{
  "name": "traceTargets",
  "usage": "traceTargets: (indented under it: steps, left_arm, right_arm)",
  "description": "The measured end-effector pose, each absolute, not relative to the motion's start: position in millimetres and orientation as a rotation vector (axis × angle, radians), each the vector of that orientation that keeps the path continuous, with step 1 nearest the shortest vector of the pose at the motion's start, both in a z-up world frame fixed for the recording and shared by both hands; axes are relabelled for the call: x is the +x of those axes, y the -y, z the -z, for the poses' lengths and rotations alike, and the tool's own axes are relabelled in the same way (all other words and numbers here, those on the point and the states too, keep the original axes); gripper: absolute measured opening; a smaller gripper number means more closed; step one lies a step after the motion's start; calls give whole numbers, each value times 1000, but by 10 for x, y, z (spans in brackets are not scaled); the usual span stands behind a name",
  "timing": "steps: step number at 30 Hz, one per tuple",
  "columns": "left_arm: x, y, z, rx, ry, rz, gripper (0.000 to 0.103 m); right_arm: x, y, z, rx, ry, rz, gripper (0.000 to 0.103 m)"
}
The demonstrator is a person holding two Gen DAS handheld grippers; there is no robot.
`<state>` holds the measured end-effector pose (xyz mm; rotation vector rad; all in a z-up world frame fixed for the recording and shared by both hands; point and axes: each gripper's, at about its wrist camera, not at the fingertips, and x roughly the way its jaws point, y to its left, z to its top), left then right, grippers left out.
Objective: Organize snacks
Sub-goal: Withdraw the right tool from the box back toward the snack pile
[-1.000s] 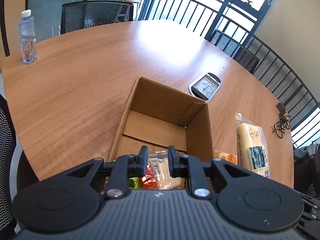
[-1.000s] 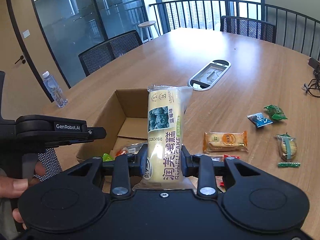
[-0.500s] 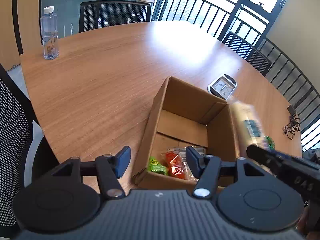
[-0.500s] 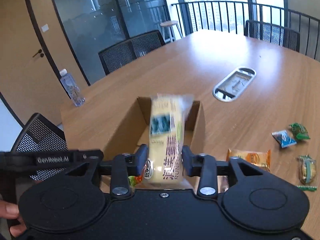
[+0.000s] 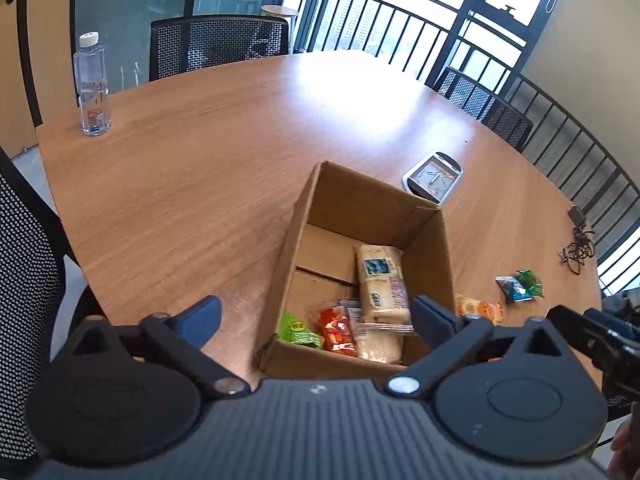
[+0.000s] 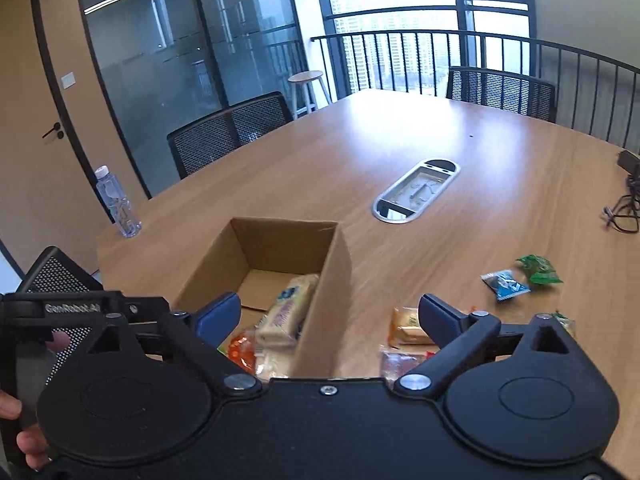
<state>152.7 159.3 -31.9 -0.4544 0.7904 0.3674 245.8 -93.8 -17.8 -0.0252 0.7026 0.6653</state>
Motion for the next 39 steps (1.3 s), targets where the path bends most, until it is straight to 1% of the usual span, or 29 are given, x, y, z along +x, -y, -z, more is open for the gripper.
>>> traceTargets:
  steps: [7,9,13,25,39]
  left_arm:
    - [1555,-1389,258,-423,-785,-330,103]
    - [1565,-1317,246,-416,-783,-316,103]
    - [1560,-1187,206,-397,-765,-298,103]
    - [1621,-849,114,-368,-766,-244,103]
    - [1728,-381,114,-328,-787,-196,103]
  right_arm:
    - [2383,1228,178,-37,-687,-639,100]
    - [2362,1302,166,-43,-679,-620,103]
    - [2291,1431,146,-84,-639,-581,103]
    - [2269,1846,161,-57,-617,-494,103]
    - [2295,2328,312,34,-673,-460,103]
